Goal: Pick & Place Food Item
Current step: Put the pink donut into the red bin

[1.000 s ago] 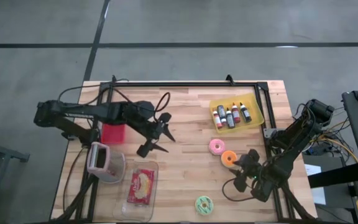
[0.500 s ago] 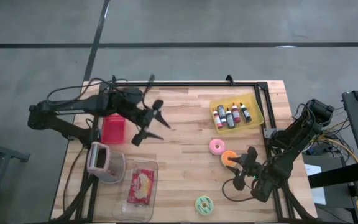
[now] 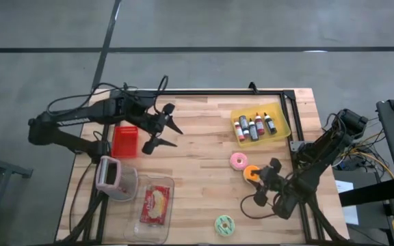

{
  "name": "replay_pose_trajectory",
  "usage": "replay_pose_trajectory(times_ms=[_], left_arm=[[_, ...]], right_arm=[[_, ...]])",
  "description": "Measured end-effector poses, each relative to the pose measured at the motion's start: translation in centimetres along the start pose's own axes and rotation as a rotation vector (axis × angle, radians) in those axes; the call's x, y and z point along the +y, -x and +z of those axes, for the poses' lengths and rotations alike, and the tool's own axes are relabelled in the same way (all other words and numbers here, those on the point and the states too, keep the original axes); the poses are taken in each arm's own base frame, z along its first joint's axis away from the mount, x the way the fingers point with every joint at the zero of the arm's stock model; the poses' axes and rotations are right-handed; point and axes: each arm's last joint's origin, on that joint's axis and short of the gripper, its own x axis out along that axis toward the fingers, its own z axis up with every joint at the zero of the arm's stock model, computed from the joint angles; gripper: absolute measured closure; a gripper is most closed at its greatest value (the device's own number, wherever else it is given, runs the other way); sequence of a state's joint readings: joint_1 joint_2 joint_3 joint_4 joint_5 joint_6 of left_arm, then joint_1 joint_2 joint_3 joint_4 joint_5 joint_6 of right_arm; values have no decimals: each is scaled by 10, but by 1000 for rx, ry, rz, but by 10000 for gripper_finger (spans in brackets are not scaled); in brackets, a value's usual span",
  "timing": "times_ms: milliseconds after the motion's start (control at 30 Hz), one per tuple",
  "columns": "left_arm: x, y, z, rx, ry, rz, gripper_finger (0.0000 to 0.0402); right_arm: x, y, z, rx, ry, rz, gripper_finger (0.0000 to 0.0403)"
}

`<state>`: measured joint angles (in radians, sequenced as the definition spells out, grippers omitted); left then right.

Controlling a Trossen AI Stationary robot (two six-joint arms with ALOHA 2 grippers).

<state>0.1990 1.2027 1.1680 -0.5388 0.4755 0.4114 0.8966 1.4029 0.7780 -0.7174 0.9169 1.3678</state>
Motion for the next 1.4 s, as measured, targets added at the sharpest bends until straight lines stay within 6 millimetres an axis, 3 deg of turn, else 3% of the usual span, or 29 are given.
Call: replay_pose_trajectory(times_ms=[133,333,567,733,1400], left_arm=[[1,-7,-7,22,19,-5,165],[0,-16,-21,69,199,-23,165],[-3,-23,-36,100,237,-33,165],[-4,-28,-45,112,241,-37,165],[-3,-31,-46,84,229,-29,165]], right_arm=[[0,-2,1,0,-10,-9,225],[-1,-7,4,-6,-11,-30,225],[-9,-28,18,3,30,-123,225],[-14,-45,29,121,9,-128,225],[-29,-86,60,318,-89,-32,225]])
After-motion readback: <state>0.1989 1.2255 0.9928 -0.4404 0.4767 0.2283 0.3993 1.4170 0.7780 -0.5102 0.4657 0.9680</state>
